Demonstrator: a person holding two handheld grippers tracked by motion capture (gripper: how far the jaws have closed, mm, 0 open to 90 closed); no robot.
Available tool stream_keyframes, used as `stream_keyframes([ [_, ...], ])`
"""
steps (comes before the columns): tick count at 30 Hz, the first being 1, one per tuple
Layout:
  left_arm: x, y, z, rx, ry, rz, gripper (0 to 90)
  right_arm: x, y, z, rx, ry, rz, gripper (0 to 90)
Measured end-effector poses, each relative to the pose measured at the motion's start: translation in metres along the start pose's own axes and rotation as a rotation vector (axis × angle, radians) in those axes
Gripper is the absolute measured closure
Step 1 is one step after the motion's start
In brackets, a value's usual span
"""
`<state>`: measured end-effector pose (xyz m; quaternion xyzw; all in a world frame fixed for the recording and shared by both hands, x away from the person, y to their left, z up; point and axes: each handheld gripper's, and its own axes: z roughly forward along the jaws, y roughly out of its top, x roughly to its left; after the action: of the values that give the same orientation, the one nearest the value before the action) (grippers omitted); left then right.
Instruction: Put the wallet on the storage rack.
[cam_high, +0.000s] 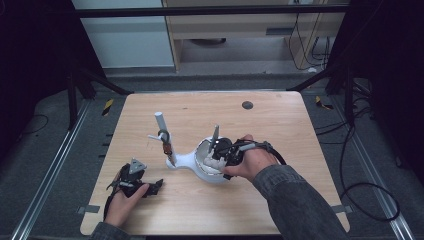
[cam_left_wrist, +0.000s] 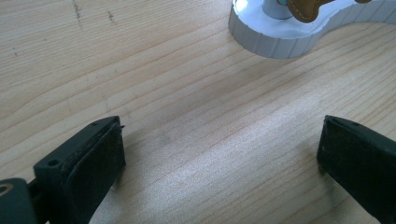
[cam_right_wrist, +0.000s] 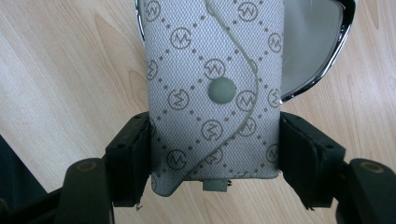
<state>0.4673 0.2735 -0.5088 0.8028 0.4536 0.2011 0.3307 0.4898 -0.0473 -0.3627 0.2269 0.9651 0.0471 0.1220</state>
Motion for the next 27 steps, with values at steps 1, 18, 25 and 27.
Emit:
stream_keyframes([
  [1,0.000,0.000,0.000,0.000,0.000,0.000,0.1,0.000,0.000,0.000,0.000,0.000,0.000,31.5],
  [18,0.000,0.000,0.000,0.000,-0.001,0.000,0.0,-0.004,0.007,0.004,0.008,0.010,0.010,31.5],
  [25,0.000,0.000,0.000,0.000,-0.001,0.000,0.0,-0.007,0.009,0.006,0.015,0.011,0.015,31.5],
  [27,0.000,0.000,0.000,0.000,-0.001,0.000,0.0,-0.008,0.010,0.006,0.017,0.014,0.018,31.4],
])
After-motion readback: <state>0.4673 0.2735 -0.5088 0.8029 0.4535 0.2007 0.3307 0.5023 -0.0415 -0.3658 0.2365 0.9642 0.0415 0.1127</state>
